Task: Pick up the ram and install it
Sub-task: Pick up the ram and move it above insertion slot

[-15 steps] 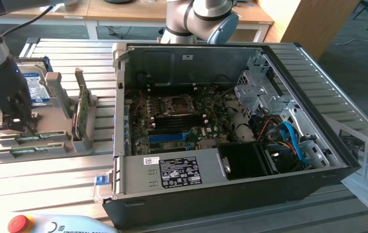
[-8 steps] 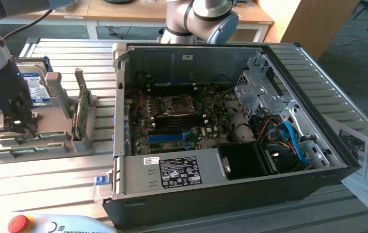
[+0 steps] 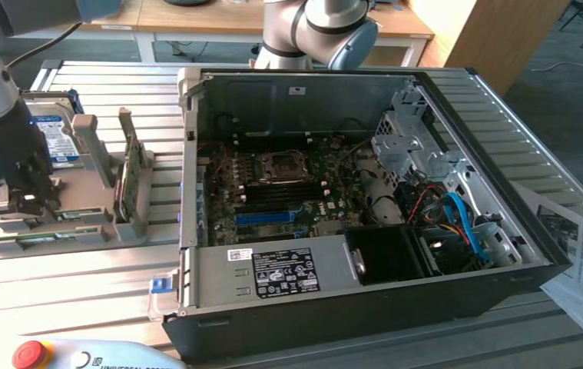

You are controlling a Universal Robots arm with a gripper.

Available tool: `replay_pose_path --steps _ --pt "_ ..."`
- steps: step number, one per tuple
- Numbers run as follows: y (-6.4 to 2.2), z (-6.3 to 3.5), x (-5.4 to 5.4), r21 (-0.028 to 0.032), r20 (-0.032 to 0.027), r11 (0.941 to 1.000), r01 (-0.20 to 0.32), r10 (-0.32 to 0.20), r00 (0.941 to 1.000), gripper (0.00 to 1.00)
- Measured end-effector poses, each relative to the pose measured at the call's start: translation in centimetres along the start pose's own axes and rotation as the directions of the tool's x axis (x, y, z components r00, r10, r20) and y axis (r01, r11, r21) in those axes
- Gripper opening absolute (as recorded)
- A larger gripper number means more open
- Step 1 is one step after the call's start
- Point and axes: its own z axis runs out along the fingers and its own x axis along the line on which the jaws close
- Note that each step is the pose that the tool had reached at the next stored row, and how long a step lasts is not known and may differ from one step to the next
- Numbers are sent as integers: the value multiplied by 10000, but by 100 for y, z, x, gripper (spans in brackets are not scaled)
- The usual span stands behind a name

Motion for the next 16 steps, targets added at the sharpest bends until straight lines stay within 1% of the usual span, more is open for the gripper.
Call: replay_pose_path --steps 16 --pt "17 135 -3 0 0 10000 0 0 10000 30"
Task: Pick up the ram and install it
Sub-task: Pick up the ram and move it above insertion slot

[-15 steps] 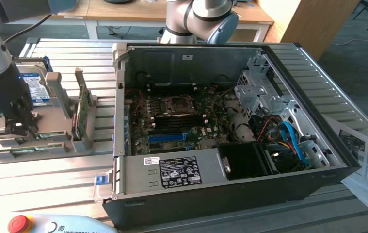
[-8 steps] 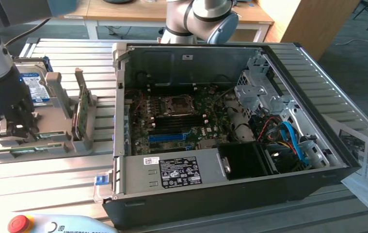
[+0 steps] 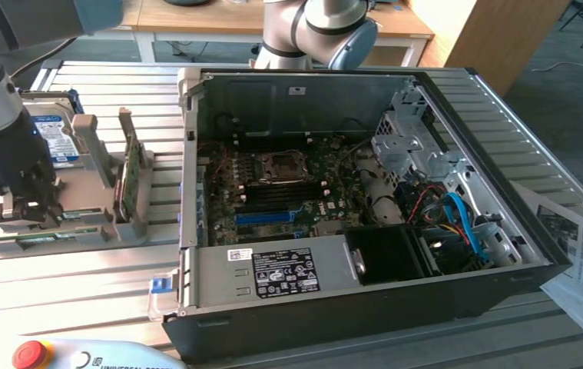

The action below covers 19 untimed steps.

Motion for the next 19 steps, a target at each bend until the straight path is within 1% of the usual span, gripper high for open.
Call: replay_pose_path --steps 4,12,19 --pt "3 28 -1 0 0 10000 0 0 10000 30" --pt "5 32 1 2 1 10000 -3 3 10000 30" --pt "6 32 30 1 1 10000 -1 1 10000 30"
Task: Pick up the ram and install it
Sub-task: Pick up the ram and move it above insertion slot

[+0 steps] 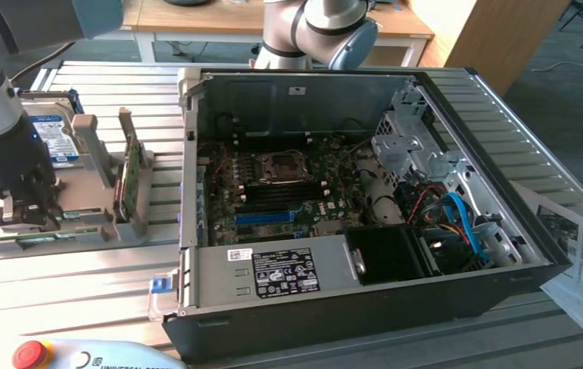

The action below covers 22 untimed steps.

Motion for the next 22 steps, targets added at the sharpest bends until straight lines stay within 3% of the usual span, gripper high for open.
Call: replay_pose_path --steps 12,22 --pt "8 21 52 -1 0 10000 -1 1 10000 30" --pt "6 102 52 -1 -1 10000 0 0 10000 30"
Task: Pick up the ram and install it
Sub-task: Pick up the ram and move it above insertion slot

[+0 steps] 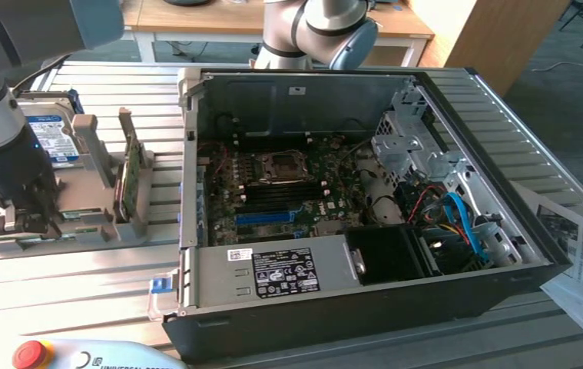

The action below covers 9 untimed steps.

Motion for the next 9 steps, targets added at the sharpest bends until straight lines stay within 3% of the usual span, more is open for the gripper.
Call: replay_pose_path --steps 9 --pt "-1 60 -1 -1 0 10000 0 0 10000 30"
